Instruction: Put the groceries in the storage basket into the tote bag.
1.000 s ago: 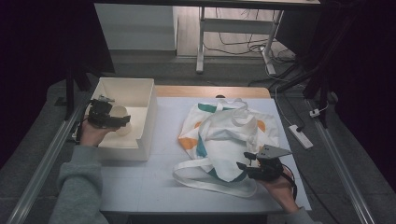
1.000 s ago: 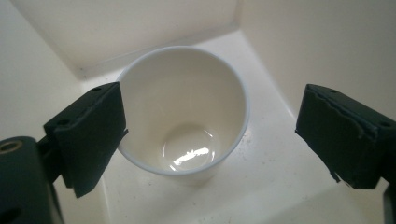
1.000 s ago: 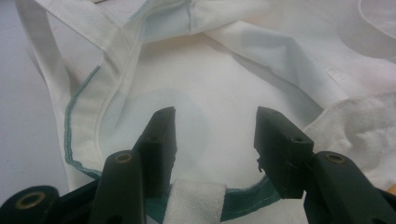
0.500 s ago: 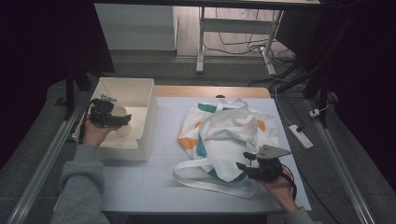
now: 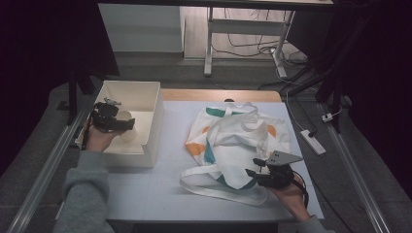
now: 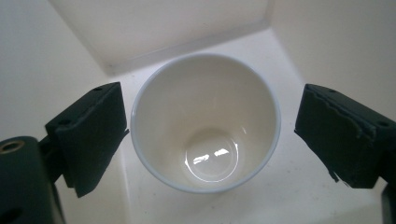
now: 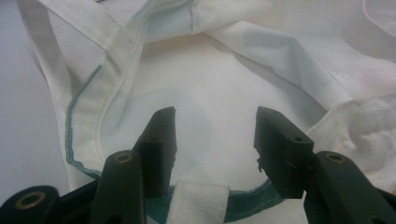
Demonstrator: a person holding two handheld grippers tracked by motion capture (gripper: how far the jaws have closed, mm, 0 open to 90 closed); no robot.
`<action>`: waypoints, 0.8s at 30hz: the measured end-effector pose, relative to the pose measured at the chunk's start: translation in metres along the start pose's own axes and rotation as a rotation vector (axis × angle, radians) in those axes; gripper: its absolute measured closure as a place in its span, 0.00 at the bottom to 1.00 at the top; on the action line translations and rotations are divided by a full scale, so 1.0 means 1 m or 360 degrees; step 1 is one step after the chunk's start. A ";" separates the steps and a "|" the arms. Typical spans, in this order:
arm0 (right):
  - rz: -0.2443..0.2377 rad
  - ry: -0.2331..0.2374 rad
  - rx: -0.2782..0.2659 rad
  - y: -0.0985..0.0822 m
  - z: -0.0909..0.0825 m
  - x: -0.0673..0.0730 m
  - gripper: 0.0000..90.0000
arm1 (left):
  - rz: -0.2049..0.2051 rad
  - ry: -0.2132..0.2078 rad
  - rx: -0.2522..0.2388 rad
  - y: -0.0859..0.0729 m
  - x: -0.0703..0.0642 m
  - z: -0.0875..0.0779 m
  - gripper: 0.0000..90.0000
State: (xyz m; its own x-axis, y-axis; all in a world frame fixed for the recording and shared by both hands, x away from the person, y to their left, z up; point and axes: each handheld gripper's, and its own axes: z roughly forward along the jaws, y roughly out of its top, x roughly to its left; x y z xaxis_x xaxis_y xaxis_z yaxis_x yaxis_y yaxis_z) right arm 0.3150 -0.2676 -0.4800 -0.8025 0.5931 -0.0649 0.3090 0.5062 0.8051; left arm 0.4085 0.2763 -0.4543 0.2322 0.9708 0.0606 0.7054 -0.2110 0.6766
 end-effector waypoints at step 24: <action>-0.0010 -0.0004 0.0000 0.000 0.001 0.002 0.54 | -0.0089 -0.0067 0.0058 -0.005 0.008 0.032 0.22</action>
State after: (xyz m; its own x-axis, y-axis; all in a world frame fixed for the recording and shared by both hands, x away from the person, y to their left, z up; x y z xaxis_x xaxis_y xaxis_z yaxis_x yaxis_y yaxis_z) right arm 0.3143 -0.2658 -0.4805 -0.8032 0.5915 -0.0712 0.3042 0.5099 0.8046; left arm 0.4283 0.2813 -0.4803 0.2194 0.9756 -0.0079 0.7418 -0.1615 0.6508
